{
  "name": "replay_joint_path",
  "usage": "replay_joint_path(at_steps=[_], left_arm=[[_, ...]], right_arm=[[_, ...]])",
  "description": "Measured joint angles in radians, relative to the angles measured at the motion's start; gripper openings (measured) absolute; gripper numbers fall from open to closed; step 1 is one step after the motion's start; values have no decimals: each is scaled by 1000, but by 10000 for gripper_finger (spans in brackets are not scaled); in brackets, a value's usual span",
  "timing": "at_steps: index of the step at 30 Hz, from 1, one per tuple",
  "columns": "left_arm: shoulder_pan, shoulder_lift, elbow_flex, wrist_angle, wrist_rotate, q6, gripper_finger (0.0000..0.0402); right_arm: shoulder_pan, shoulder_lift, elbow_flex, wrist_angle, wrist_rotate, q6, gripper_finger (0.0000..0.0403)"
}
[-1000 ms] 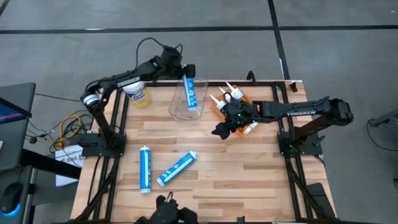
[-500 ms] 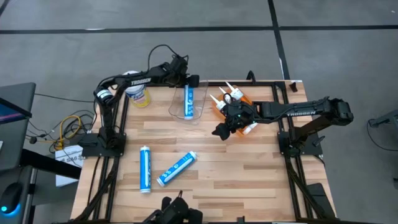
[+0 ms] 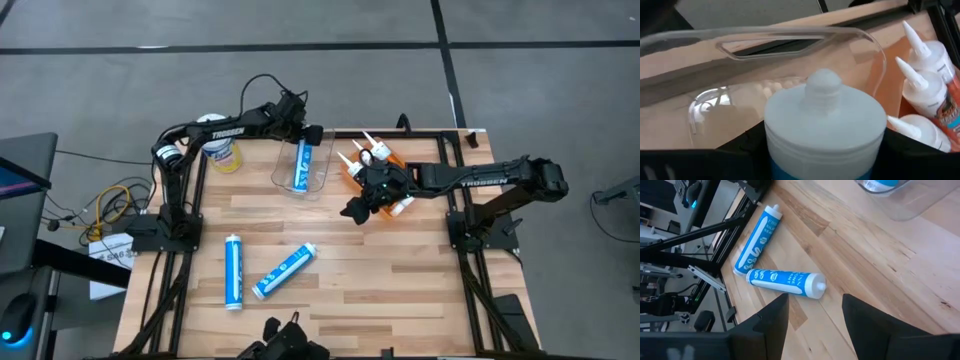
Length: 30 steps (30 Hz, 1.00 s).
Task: Pick & place silicon tubes, Sealant and Lysol wipes
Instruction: Put the right blue sealant into the left transparent bin
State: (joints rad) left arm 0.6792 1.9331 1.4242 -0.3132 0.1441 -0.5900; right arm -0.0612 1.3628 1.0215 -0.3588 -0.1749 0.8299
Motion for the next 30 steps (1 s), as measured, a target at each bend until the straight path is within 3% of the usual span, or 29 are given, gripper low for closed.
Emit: replay_joint_path(at_steps=[21,26,30], left_arm=[[-16,-1,0,-29,-41,1,255],[-10,-41,92,-132,109,-13,255],[-32,-171,224,-355,200,92,255]], right_arm=[[0,0,0,0,0,0,168],[0,0,-1,0,0,0,168],[0,0,-1,0,-3,-24,166]])
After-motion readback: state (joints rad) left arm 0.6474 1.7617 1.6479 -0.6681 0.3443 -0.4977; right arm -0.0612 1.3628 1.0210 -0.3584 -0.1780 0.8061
